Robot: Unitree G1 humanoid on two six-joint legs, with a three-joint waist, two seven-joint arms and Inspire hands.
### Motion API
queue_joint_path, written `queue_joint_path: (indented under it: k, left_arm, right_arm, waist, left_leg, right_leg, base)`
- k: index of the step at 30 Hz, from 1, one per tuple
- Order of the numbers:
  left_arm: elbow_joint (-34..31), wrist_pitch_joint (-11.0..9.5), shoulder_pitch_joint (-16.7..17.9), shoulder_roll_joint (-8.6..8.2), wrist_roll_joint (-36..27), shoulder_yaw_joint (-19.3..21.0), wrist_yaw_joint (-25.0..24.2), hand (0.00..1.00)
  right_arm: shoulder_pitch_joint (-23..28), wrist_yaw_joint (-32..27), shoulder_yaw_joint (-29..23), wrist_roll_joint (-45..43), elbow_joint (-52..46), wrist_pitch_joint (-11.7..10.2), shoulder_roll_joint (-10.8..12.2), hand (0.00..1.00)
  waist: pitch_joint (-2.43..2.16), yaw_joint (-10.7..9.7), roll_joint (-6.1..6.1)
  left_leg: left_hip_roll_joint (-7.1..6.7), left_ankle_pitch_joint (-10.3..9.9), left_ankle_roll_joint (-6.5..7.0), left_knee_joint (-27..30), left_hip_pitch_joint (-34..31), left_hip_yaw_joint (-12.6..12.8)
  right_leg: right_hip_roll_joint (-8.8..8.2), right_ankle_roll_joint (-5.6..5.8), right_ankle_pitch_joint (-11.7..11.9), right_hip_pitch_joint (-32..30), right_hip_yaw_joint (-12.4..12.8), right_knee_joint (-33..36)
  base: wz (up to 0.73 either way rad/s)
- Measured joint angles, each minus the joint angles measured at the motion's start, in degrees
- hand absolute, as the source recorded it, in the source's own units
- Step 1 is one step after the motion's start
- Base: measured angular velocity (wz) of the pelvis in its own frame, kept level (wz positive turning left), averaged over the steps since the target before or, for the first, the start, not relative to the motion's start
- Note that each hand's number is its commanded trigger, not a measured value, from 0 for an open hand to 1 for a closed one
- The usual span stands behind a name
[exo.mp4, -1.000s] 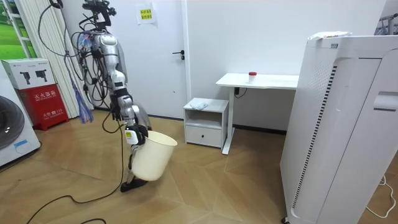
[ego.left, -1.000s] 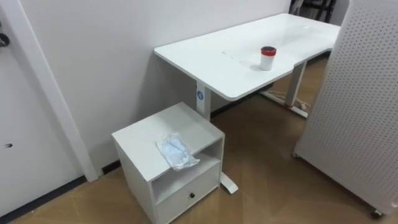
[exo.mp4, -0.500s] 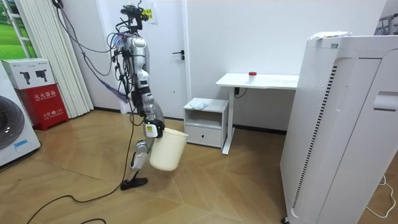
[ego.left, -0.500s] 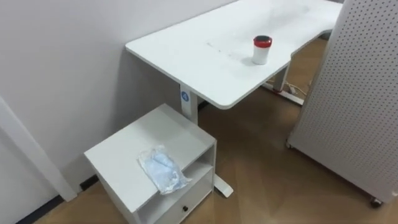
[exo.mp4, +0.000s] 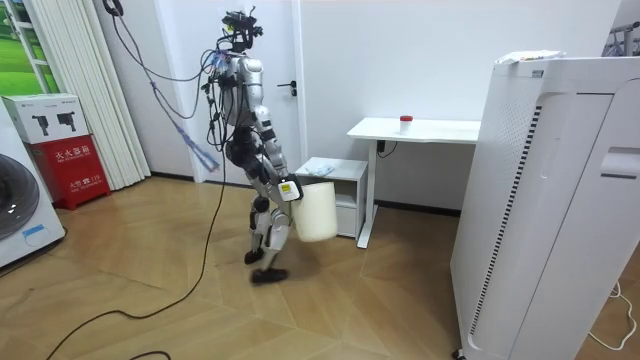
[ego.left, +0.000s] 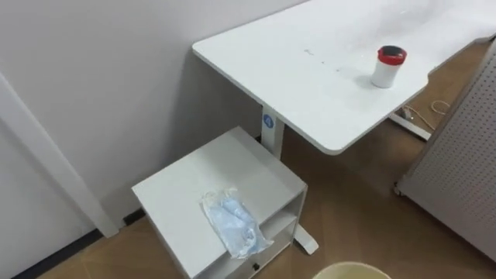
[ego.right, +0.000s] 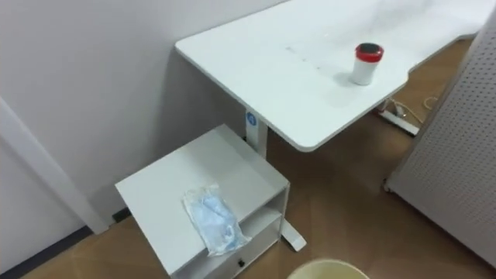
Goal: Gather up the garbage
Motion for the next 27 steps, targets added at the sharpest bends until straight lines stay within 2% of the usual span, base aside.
queue_joint_path:
  k: [1, 2, 4, 5, 7, 8, 9, 10, 11, 13, 14, 20, 24, 27]
  left_arm:
    - [-0.05, -0.19, -0.98, -0.94, 0.64, -0.36, 0.97, 0.00]
    - [-0.44, -0.65, -1.63, -1.63, 1.03, -0.40, 1.55, 0.00]
    - [-1.24, -2.11, -1.88, -1.56, 1.19, -0.39, 2.75, 0.00]
    - [-1.25, -2.48, -2.35, -1.57, 1.32, -0.65, 3.75, 0.00]
    - [-1.25, -2.52, -3.45, -1.56, 1.76, -1.87, 5.06, 0.00]
    - [-1.25, -2.77, -4.44, -1.54, 1.76, -3.27, 6.07, 0.00]
    - [-1.24, -3.10, -5.03, -1.58, 1.76, -3.79, 6.50, 0.00]
    - [-1.19, -3.96, -6.32, -1.60, 1.76, -4.80, 7.26, 0.00]
    - [-1.08, -4.78, -7.39, -1.67, 1.76, -5.63, 7.77, 0.00]
    - [-1.13, -4.94, -9.08, -1.94, 1.82, -6.66, 8.94, 0.00]
    - [-1.17, -4.96, -10.26, -2.09, 2.08, -6.87, 9.52, 0.00]
    - [-1.19, -5.13, -12.91, -2.85, 2.36, -8.76, 13.50, 0.00]
    - [-0.98, -5.12, -12.98, -2.99, 2.33, -9.73, 14.75, 0.00]
    - [-0.66, -5.11, -13.44, -3.19, 2.35, -10.99, 15.47, 0.00]
  right_arm:
    - [-0.45, 0.09, 0.23, -0.18, 0.53, -0.55, 0.12, 1.00]
    - [-0.63, 0.16, 0.81, -0.17, 0.91, -0.98, 0.51, 1.00]
    - [-1.72, 1.36, 2.00, 0.13, 2.08, -1.20, 1.06, 1.00]
    - [-2.67, 1.95, 3.24, 0.10, 2.40, -1.79, 1.19, 1.00]
    - [-4.85, 1.88, 5.53, 0.53, 4.28, -2.59, 1.26, 1.00]
    - [-5.70, 1.86, 7.16, 0.87, 5.01, -3.11, 1.33, 1.00]
    - [-6.00, 1.93, 8.02, 0.85, 5.04, -3.22, 1.33, 1.00]
    - [-6.51, 2.22, 9.76, 0.76, 5.02, -3.62, 1.47, 1.00]
    - [-7.14, 2.57, 10.38, 0.24, 4.98, -3.91, 1.69, 1.00]
    - [-8.42, 2.56, 10.74, -0.39, 5.03, -4.16, 1.90, 1.00]
    - [-9.25, 2.52, 11.07, -0.37, 5.04, -4.15, 1.98, 1.00]
    - [-10.88, 2.40, 12.43, 0.12, 5.33, -4.80, 2.02, 1.00]
    - [-12.74, 2.38, 12.49, -0.28, 6.31, -4.56, 2.02, 1.00]
    - [-12.89, 2.37, 12.61, -0.09, 6.28, -4.58, 2.04, 1.00]
  waist:
    - [0.03, -0.03, 0.65]
    - [-0.02, 0.20, 0.89]
    - [0.17, 0.08, 0.62]
    - [0.44, 0.11, 0.39]
    - [0.89, 0.01, 0.25]
    - [0.95, -0.03, 0.16]
    - [1.04, -0.06, 0.07]
    - [1.35, -0.10, -0.22]
    - [1.60, -0.30, -0.32]
    - [1.85, -0.75, -0.46]
    - [2.16, -1.09, -0.28]
    - [2.66, -2.04, 0.39]
    - [2.76, -3.23, 0.45]
    - [3.04, -3.40, 0.42]
  left_leg:
    - [0.52, -0.21, -0.64, 0.05, -0.27, -0.87]
    - [1.08, 0.05, -1.43, -0.39, -0.34, -1.39]
    - [1.64, 0.52, -2.22, -1.47, -0.62, -1.58]
    - [1.84, 0.79, -2.65, -2.23, -0.56, -1.52]
    - [2.31, 0.84, -2.78, -2.37, -0.67, -1.39]
    - [2.61, 0.88, -2.92, -2.43, -1.04, -1.38]
    - [2.68, 0.94, -3.01, -2.54, -1.29, -1.40]
    - [2.75, 1.04, -3.19, -2.86, -1.67, -1.38]
    - [2.89, 1.06, -3.21, -2.92, -2.29, -1.40]
    - [2.94, 1.03, -3.22, -2.70, -3.76, -1.44]
    - [3.03, 1.03, -3.22, -2.16, -4.97, -1.44]
    - [3.13, 1.09, -3.30, -1.10, -8.54, -1.37]
    - [3.10, 1.09, -3.29, 0.21, -10.35, -1.33]
    - [2.98, 1.09, -3.28, 0.26, -10.60, -1.16]
  right_leg:
    - [0.86, 0.21, 5.33, 0.17, -0.16, -3.46]
    - [1.76, -0.41, 6.17, 0.71, -1.74, -4.87]
    - [2.33, -0.95, 6.42, 0.57, -2.98, -5.49]
    - [2.48, -1.15, 6.36, 0.31, -2.99, -5.59]
    - [3.02, -1.38, 6.33, 0.22, -2.92, -5.84]
    - [3.29, -1.62, 6.47, 0.25, -3.21, -6.57]
    - [3.23, -1.75, 6.55, 0.10, -3.60, -6.63]
    - [3.19, -1.90, 6.64, -0.36, -3.92, -6.64]
    - [3.21, -2.09, 6.76, -0.72, -4.27, -6.79]
    - [3.17, -2.34, 6.93, -2.14, -4.33, -6.52]
    - [3.16, -2.41, 7.14, -3.13, -4.50, -6.37]
    - [3.10, -2.54, 7.32, -6.86, -4.54, -5.09]
    - [2.92, -2.61, 7.27, -8.88, -4.52, -4.04]
    - [2.73, -2.61, 7.27, -9.53, -4.38, -3.47]
  base:
    - [0.19]
    - [0.15]
    - [0.08]
    - [0.06]
    - [0.00]
    - [0.00]
    - [0.07]
    - [0.08]
    - [0.07]
    - [0.00]
    - [0.00]
    - [-0.02]
    - [0.00]
    - [0.00]
